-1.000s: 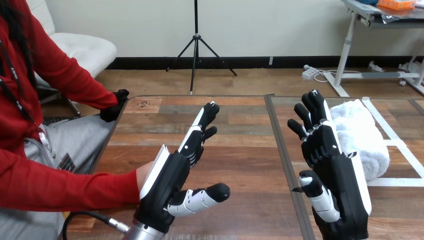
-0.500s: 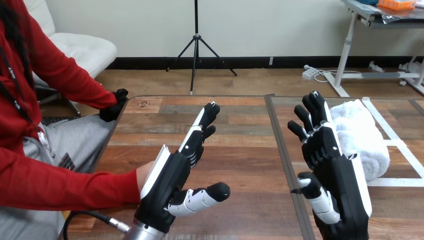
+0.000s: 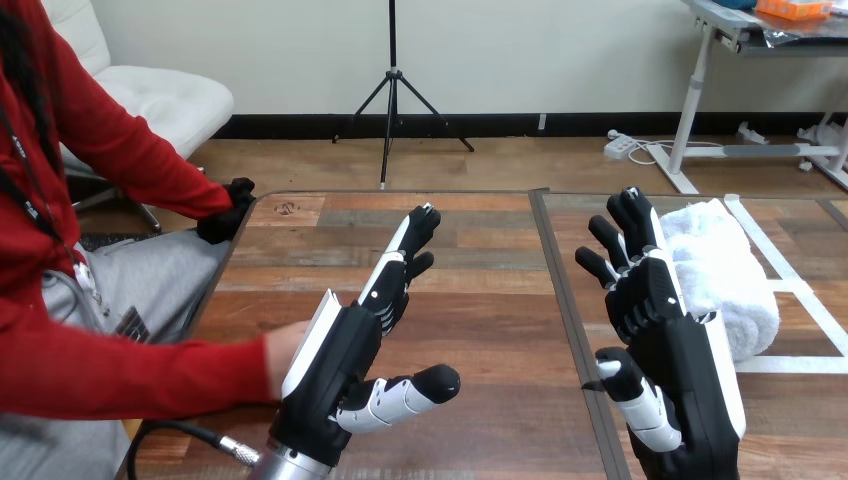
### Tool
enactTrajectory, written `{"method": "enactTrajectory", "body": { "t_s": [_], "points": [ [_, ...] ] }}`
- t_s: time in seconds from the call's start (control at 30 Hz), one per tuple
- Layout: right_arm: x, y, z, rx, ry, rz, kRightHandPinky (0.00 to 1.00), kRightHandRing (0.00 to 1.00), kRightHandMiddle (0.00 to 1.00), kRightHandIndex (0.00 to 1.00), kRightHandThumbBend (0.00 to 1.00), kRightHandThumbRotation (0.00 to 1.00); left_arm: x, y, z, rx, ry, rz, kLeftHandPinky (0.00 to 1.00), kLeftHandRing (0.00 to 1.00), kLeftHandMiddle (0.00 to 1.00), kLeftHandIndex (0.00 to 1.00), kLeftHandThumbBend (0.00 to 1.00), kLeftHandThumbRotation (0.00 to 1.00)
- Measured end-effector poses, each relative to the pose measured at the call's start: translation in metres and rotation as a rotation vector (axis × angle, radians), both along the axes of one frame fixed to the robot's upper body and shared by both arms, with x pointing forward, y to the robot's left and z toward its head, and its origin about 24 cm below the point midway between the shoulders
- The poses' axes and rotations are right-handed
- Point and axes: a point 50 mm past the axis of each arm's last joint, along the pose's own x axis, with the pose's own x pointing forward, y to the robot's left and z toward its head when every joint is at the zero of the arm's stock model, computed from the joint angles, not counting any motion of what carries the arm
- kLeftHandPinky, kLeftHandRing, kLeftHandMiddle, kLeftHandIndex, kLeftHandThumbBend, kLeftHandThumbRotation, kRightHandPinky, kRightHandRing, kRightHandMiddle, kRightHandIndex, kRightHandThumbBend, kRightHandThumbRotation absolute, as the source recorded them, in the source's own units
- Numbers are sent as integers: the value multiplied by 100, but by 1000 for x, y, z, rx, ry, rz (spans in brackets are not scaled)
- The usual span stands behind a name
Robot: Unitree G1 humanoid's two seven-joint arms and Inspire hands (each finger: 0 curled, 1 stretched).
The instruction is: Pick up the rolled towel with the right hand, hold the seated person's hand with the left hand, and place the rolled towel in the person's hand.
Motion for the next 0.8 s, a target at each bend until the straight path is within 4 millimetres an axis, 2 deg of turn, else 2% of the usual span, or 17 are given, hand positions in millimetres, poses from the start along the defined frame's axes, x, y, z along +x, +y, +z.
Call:
{"method": "enactTrajectory", "body": {
  "t_s": [0.8],
  "points": [
    [0,-3,1,-30,-4,-17,88,94,98,99,100,79,2,-2,1,16,-8,-17,93,100,100,100,100,76]
  ]
}}
